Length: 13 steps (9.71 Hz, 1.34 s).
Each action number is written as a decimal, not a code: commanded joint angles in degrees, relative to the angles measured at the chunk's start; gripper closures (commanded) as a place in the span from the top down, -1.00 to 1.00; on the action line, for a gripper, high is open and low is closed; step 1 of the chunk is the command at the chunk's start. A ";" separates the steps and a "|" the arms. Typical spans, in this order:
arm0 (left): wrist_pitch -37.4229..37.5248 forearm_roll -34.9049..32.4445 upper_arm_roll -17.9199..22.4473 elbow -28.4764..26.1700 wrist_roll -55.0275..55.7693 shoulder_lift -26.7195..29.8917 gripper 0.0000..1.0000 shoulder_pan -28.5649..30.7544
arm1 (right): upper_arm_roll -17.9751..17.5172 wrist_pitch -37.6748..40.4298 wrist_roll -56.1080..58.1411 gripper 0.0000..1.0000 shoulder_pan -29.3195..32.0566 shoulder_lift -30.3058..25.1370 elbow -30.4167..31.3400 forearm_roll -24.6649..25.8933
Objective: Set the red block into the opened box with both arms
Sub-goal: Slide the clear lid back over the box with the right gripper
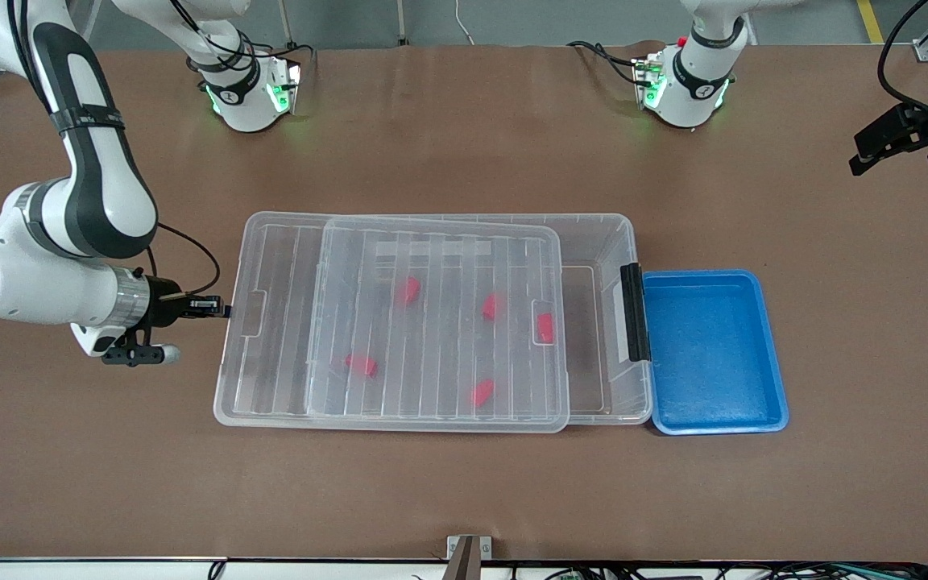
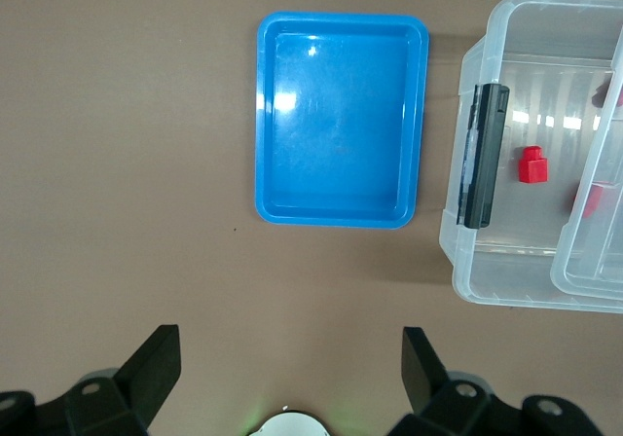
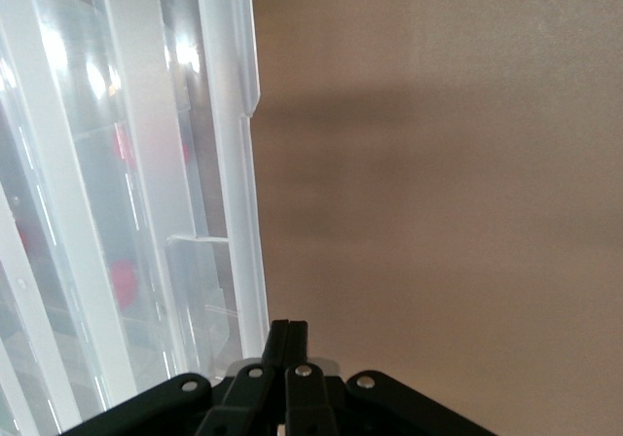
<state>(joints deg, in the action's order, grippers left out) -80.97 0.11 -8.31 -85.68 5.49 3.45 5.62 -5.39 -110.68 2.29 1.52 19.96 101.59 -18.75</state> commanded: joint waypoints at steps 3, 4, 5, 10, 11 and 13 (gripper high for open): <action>0.64 0.50 0.14 -1.60 0.14 -1.34 1.00 0.18 | -1.29 -1.38 -4.57 -1.00 -1.43 1.93 -1.48 -1.03; 0.73 0.50 0.14 -1.60 0.14 -1.25 1.00 0.09 | -1.29 -1.90 -5.45 -1.00 -2.04 2.54 -1.83 -1.11; 1.08 0.50 0.05 -1.60 0.05 -1.25 1.00 0.09 | -1.29 -2.43 -6.32 -1.00 -2.65 2.63 -1.84 -1.11; 1.52 0.50 0.05 -1.42 -0.04 -1.43 1.00 0.09 | -4.45 -3.92 -11.60 -1.00 -3.27 4.65 -3.94 -1.11; 1.52 0.50 0.05 -1.42 -0.30 -1.43 1.00 0.09 | -4.45 -3.67 -11.26 -1.00 -2.84 4.74 -3.95 -1.03; 1.52 0.50 0.05 -1.42 -0.65 -1.43 1.00 0.09 | -4.37 -1.92 -8.11 -1.00 -0.48 4.74 -5.43 -0.41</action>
<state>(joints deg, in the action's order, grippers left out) -80.21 0.11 -8.31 -86.00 5.54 2.42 5.66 -9.24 -114.18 -7.68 -1.19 24.19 97.91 -18.91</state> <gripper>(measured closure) 0.000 0.991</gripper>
